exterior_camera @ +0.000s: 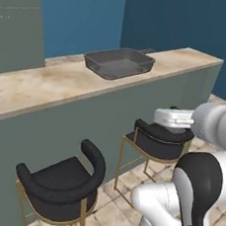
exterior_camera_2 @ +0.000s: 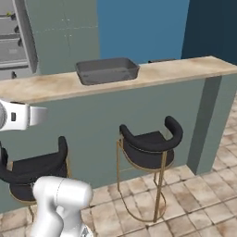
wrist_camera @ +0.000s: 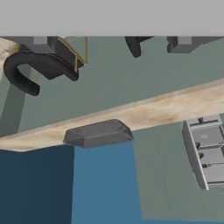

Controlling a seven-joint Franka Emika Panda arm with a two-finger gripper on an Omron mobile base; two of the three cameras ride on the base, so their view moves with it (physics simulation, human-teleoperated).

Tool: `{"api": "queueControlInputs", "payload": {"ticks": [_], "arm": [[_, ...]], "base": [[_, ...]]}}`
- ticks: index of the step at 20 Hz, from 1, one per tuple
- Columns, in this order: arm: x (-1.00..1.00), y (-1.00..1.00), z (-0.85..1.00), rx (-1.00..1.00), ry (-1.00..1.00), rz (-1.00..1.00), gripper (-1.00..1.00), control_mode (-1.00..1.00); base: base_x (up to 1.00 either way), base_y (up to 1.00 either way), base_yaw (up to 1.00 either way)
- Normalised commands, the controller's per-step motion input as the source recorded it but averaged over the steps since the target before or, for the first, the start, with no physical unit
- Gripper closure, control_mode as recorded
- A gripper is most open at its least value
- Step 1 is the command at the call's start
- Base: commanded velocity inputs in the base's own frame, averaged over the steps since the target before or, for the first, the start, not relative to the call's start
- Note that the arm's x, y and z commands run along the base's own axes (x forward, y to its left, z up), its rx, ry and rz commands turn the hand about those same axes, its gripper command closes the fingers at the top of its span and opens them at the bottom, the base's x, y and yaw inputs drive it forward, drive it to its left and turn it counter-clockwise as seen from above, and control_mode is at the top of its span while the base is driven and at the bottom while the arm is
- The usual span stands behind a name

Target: Place the cold items (lemon and cucumber) from the fridge in one tupperware on the dining counter. Place the warm items (kebab skewer and hot dog) in the stove area in another tupperware.

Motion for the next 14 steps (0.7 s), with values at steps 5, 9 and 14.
{"api": "queueControlInputs", "payload": {"ticks": [5,9,14], "arm": [[0.00,0.00,0.00,0.00,0.00,0.00,-1.00,1.00],[0.00,0.00,0.00,0.00,0.00,0.00,-1.00,1.00],[0.00,0.00,0.00,0.00,0.00,0.00,-1.00,1.00]], "base": [[0.14,-1.00,-0.09],[0.19,-1.00,-0.03],[0.21,-1.00,-0.02]]}}
